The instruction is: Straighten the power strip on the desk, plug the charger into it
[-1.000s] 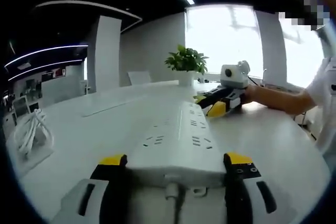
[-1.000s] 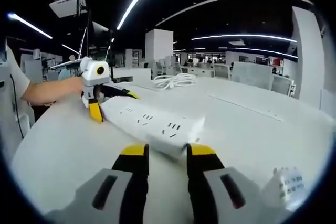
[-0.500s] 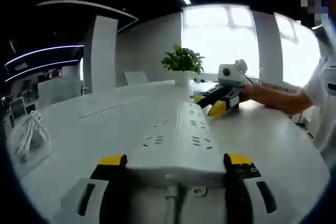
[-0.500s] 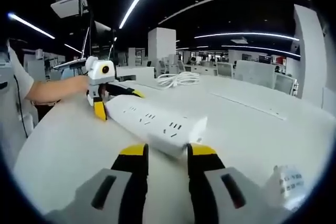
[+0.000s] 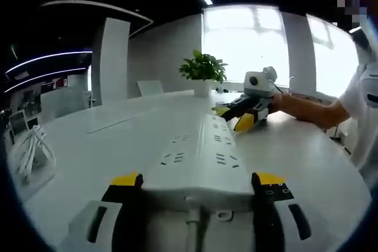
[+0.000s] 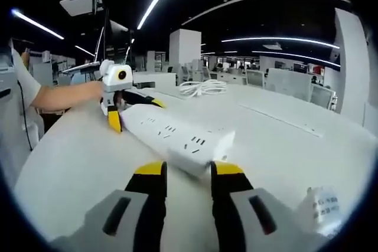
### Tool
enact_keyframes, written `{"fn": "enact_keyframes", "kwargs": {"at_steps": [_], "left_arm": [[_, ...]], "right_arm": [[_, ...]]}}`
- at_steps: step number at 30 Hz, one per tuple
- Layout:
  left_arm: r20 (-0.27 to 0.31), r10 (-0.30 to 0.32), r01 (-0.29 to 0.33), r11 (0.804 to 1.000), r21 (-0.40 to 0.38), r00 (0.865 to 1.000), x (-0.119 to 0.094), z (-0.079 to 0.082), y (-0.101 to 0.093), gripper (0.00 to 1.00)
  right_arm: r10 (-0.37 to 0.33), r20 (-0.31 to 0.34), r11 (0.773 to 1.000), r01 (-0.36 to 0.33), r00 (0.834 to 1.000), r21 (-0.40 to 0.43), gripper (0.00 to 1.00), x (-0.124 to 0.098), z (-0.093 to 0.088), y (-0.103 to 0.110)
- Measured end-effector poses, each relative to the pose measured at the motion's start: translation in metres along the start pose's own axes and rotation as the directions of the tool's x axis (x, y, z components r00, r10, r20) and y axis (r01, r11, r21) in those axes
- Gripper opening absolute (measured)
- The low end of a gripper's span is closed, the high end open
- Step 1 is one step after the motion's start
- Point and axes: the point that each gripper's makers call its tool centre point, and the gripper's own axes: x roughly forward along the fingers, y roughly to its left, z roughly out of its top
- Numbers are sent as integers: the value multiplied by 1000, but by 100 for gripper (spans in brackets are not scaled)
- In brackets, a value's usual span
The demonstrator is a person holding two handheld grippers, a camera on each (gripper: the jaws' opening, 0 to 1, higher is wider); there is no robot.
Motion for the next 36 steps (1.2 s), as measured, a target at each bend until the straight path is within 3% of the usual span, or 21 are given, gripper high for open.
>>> {"fn": "enact_keyframes", "kwargs": {"at_steps": [12, 36], "left_arm": [[1, -4, 4, 1000, 4, 1000, 0, 0, -5, 76], [0, -32, 32, 999, 13, 1000, 2, 1, -6, 76]], "right_arm": [[12, -2, 1000, -12, 1000, 8, 29, 0, 0, 5], [30, -30, 999, -29, 999, 15, 31, -4, -3, -8]]}}
